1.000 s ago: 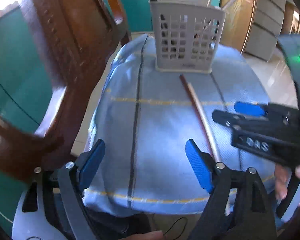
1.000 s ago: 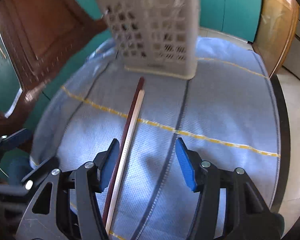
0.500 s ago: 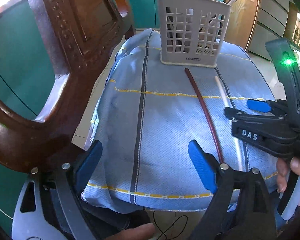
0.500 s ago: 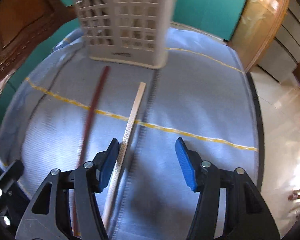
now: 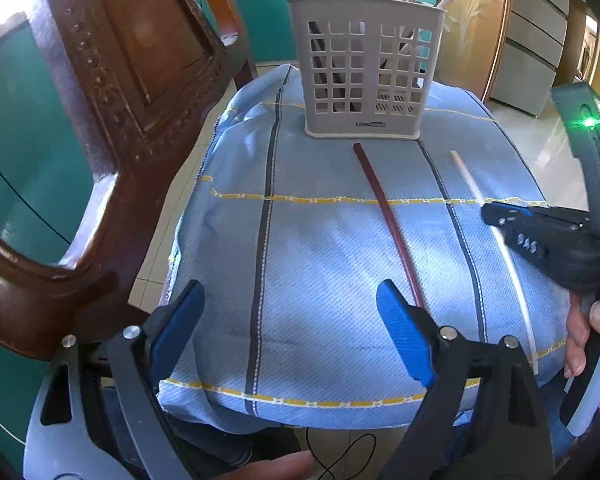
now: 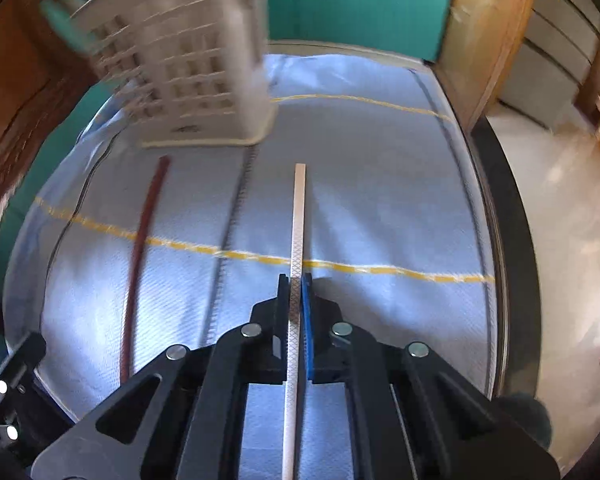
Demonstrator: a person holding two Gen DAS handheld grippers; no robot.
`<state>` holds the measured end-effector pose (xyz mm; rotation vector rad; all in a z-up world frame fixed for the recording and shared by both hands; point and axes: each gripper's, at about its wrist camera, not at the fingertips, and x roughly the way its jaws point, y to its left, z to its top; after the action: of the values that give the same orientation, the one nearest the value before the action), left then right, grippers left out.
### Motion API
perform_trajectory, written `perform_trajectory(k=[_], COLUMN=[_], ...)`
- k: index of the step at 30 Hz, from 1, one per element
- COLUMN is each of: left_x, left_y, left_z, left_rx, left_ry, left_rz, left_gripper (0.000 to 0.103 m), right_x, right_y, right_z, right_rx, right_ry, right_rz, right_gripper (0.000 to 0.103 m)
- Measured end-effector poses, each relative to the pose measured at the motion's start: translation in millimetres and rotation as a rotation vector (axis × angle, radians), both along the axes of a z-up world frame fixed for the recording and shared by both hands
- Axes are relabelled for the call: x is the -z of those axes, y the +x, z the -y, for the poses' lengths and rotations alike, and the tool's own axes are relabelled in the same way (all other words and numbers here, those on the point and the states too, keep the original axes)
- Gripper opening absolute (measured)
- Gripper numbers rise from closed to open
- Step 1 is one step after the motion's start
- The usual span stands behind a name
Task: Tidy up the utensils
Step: 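Grasp a light wooden stick with the right gripper while the left grasps a reddish-brown one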
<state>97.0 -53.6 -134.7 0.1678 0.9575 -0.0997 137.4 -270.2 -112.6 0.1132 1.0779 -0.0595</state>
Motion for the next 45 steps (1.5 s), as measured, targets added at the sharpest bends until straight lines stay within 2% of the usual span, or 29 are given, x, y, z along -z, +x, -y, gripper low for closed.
perform_trajectory(k=[3,5,7,9,16,18,20,26,35,38,40,45], left_x=[1.7,4.6,8.0,12.0,23.5,31.4,36.2,34.9,31.9,22.7,15.6,8.2], left_y=[4.1,9.0,13.6,19.1,27.4,28.8,26.8,15.4,0.6,-0.6,5.6,34.3], left_z=[5.7,12.1,17.2,25.8,57.6,59.5,56.6,38.3,4.4,0.1,0.0,6.5], left_rx=[0.008,0.014,0.017,0.032,0.114,0.115,0.121,0.111,0.078,0.075,0.073,0.052], left_ry=[0.006,0.013,0.019,0.015,0.002,0.002,-0.026,-0.037,-0.040,-0.061,-0.069,-0.095], left_rz=[-0.002,-0.008,-0.018,-0.039,-0.088,-0.125,-0.145,-0.162,-0.161,-0.134,-0.126,-0.124], left_gripper=[0.087,0.087,0.087,0.080,0.063,0.050,0.044,0.033,0.033,0.034,0.037,0.037], right_x=[-1.2,-1.4,-1.1,-0.8,-0.4,0.6,0.9,1.1,1.4,-0.4,-2.0,-5.9], right_y=[-7.0,-10.1,-11.2,-15.5,-11.7,-13.6,-15.7,-17.8,-18.5,-18.6,-18.2,-19.7], right_z=[15.1,20.9,25.5,28.0,21.5,19.0,18.0,14.4,8.1,14.7,18.7,23.4], right_rx=[0.054,0.064,0.069,0.067,0.026,0.017,0.008,-0.010,-0.027,-0.013,-0.002,0.000], right_ry=[0.070,0.106,0.121,0.120,0.100,0.085,0.074,0.056,0.032,0.091,0.091,0.062], right_rz=[0.000,0.009,0.018,0.024,0.038,0.042,0.047,0.051,0.052,0.046,0.043,0.046], right_gripper=[0.009,0.016,0.027,0.033,0.040,0.041,0.042,0.045,0.052,0.052,0.052,0.052])
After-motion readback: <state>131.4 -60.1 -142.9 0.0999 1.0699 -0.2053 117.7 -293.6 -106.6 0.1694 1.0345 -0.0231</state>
